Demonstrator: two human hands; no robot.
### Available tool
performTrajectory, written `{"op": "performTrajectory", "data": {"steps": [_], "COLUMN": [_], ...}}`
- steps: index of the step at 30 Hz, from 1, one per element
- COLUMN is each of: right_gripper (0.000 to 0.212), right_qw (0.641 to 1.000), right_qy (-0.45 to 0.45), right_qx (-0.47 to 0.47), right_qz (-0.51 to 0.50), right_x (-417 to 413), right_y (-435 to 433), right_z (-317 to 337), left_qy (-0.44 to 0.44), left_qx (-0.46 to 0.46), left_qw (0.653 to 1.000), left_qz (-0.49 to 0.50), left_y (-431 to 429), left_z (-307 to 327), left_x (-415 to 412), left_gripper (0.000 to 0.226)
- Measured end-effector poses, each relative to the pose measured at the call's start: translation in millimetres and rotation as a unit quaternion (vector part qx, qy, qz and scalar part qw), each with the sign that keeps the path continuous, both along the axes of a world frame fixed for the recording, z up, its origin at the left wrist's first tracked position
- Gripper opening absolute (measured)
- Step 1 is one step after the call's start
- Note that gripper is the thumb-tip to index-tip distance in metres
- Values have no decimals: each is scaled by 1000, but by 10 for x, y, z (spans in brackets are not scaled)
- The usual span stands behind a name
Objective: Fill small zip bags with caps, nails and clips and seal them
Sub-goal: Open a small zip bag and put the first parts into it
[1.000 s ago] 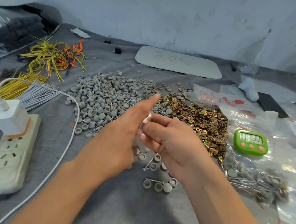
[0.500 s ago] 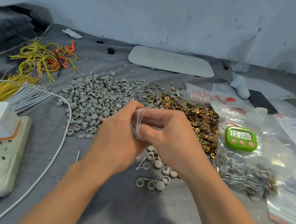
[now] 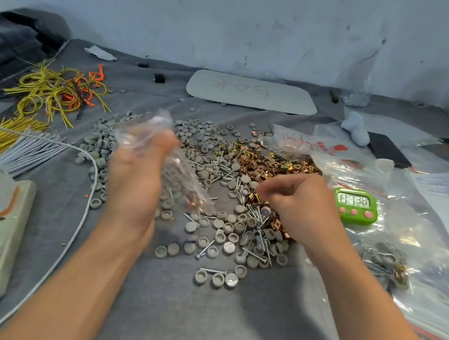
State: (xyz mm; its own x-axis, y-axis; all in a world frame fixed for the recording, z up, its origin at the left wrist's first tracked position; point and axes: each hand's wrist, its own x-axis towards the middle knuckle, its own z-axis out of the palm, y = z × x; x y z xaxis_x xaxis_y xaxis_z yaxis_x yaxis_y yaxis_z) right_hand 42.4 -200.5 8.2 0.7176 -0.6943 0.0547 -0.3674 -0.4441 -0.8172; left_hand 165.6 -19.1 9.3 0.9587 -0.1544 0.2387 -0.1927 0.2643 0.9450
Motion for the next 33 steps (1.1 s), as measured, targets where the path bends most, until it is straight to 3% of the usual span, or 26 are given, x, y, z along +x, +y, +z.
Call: {"op": "performTrajectory", "data": {"steps": [3, 6, 11, 14, 18, 21, 23, 29, 33], "right_gripper": [32, 30, 28, 27, 27, 24, 19, 12, 12], "right_qw": [993, 981, 974, 978, 964, 959, 960, 990, 995], "right_qy": [81, 146, 166, 144, 195, 207, 196, 90, 4], "right_qx": [-91, -121, -144, -140, -150, -167, -175, -83, 74], "right_qz": [-11, 27, 55, 63, 100, 98, 95, 69, 73], "right_x": [-71, -140, -183, -193, -221, -207, -223, -282, -331], "right_y": [-158, -216, -221, -258, -248, -260, -291, -339, -326], "right_z": [-55, -63, -23, -2, -47, -62, -77, -147, -125], "left_qy": [-93, -107, -114, -108, -196, -225, -228, -278, -323], "left_qx": [37, 150, 180, 279, 391, 476, 499, 548, 510], "left_qw": [991, 977, 959, 938, 885, 844, 834, 789, 796], "left_qz": [91, 104, 186, 178, 159, 103, 60, -10, -38], "left_y": [25, -43, 18, -11, -24, -121, -196, -248, -267], "left_z": [51, -2, 15, -23, -72, -108, -129, -154, -149], "left_x": [-6, -111, -114, -118, -155, -211, -276, -364, -459], "left_gripper": [43, 27, 35, 36, 31, 31, 38, 68, 72]}}
